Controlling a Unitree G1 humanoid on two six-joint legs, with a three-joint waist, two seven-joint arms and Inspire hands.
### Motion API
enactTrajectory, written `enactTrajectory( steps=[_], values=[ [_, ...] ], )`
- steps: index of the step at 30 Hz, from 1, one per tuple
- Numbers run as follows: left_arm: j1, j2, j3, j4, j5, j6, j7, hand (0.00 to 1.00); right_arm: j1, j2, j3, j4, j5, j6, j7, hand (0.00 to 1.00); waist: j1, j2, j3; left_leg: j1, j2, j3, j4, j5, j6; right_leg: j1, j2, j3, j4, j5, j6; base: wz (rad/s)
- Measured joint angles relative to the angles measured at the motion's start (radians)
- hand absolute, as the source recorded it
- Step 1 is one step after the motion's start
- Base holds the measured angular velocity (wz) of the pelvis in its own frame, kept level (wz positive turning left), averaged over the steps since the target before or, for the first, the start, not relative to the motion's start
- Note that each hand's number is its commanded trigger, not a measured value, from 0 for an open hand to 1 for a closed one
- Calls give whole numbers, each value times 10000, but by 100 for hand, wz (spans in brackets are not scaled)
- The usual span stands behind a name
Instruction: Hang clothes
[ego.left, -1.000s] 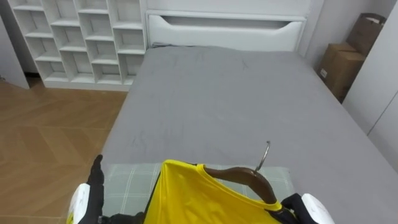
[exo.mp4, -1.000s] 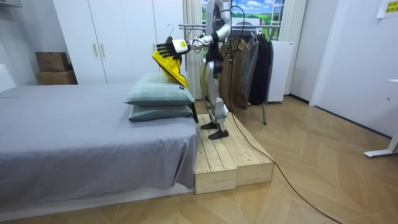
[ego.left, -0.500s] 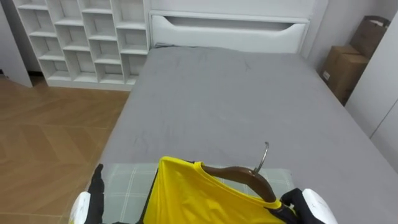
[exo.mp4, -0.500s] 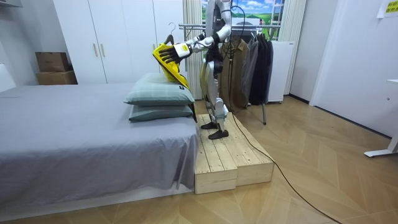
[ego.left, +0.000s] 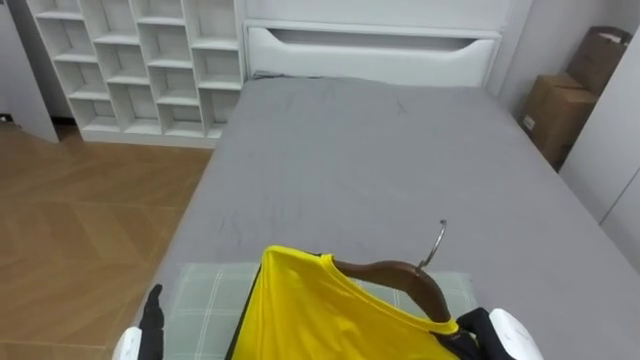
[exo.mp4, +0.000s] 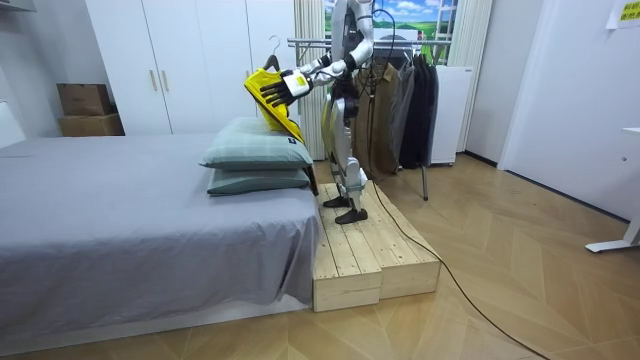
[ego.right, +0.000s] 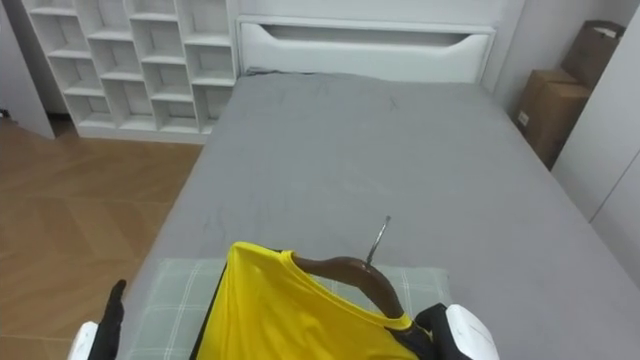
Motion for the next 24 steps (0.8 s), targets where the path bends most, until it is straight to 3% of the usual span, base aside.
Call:
enactTrajectory(
  steps=[9,20,23,24],
  values=[
    [177,-132,-36,0,14,-108,-7,0,3,3,-12,-14,-670,-216,-212,100,-48,-185,-99,41,-5,34,71,0,0,10,-17,175,-20,0,0,-1],
    [189,-194,-130,-1,20,-103,-266,0,113,23,-11,-12,-682,-197,-265,100,-129,-107,-86,-17,10,643,16,-4,-4,-339,58,849,40,6,-6,-18],
    [190,-211,-269,40,28,-97,-472,0,239,25,-14,-12,-658,-196,-295,100,-240,-63,-78,-52,30,910,-7,-6,-1,-628,97,1095,226,19,-3,-26],
    [191,-202,-266,128,40,-93,-568,0,283,41,-20,-12,-660,-197,-295,100,-423,-51,-78,-82,40,1062,-16,-6,0,-761,101,1163,304,23,0,-33]
  ],
)
